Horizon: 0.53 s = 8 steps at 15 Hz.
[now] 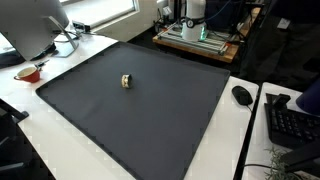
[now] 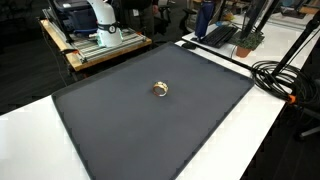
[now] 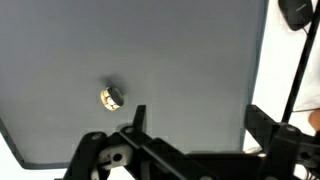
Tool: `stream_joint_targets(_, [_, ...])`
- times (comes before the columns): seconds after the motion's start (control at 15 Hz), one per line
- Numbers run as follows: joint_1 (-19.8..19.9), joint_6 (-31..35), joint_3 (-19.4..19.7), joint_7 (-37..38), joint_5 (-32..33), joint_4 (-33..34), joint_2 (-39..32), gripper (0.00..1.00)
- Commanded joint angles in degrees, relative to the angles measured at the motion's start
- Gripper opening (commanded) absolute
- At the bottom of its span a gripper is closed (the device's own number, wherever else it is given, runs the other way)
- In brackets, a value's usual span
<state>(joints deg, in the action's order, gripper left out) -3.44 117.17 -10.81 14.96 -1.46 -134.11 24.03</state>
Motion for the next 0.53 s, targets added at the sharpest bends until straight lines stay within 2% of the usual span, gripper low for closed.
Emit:
stream_joint_targets(0.0, [-0.7, -4.6, -2.1, -2.0, 6.9, 4.7, -6.3, 1.00])
stream_joint_targets(0.47, [-3.2, -8.5, -4.7, -3.2, 22.2, 5.6, -15.7, 1.00])
